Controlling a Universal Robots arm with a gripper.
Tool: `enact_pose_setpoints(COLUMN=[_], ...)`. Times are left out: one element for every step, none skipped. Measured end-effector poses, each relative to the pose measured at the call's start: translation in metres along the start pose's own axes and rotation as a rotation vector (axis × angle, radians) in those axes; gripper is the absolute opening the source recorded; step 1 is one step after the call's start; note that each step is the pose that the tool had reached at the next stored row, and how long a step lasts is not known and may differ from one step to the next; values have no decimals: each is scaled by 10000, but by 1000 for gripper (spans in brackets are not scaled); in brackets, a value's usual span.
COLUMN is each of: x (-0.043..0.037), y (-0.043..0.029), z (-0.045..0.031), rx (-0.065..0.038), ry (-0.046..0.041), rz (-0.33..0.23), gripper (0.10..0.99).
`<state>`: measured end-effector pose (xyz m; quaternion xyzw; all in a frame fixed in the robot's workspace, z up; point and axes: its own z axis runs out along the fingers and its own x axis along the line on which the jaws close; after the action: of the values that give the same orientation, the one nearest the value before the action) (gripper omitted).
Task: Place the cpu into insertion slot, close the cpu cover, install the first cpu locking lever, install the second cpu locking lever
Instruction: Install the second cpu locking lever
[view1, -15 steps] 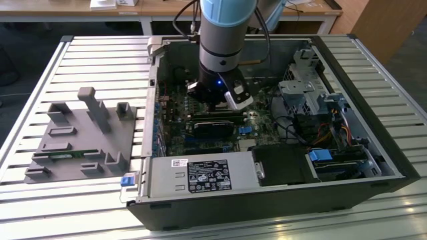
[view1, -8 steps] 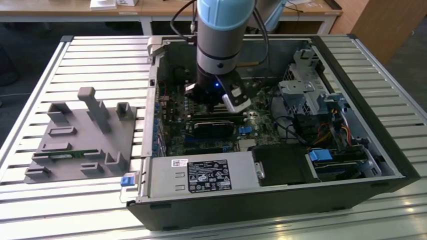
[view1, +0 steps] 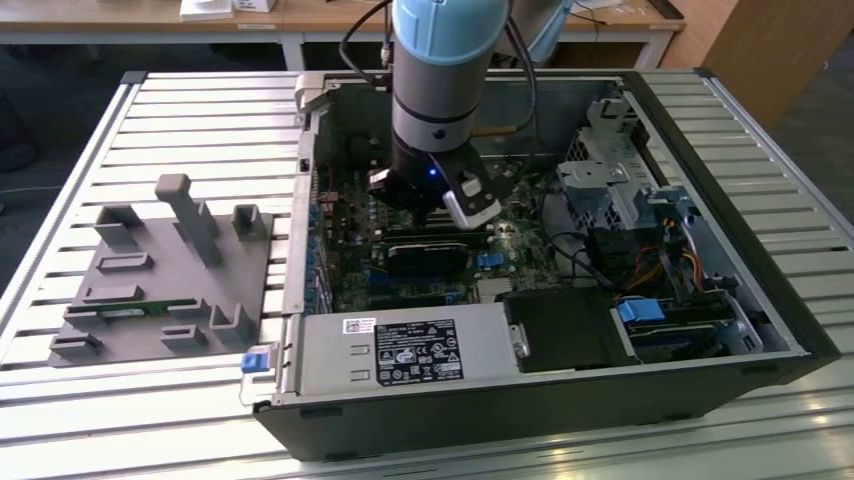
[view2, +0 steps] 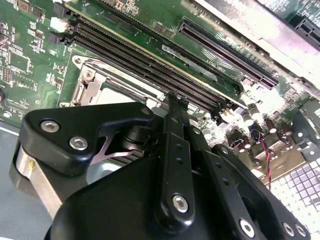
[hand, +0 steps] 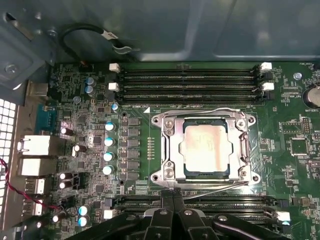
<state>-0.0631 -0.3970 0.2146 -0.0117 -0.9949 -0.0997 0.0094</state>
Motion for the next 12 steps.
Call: enact_pose_setpoints(x=[1, 2, 2, 2, 2, 2, 2, 2, 1, 1, 1, 1], y=[-2, -3, -4, -5, -6, -7, -9, -11, -14, -15, -17, -18], z=[1, 3, 6, 9, 13, 19, 27, 39, 51, 60, 63, 64], rx=[-13, -30, -47, -61, -71, -80, -81, -82, -85, -93, -107, -122], ry=[1, 1, 1, 1, 1, 1, 2, 3, 4, 6, 7, 8], rz=[1, 1, 0, -1, -1, 0, 0, -1, 0, 0, 0, -1], gripper=[118, 118, 118, 118, 118, 118, 118, 118, 118, 118, 118, 118])
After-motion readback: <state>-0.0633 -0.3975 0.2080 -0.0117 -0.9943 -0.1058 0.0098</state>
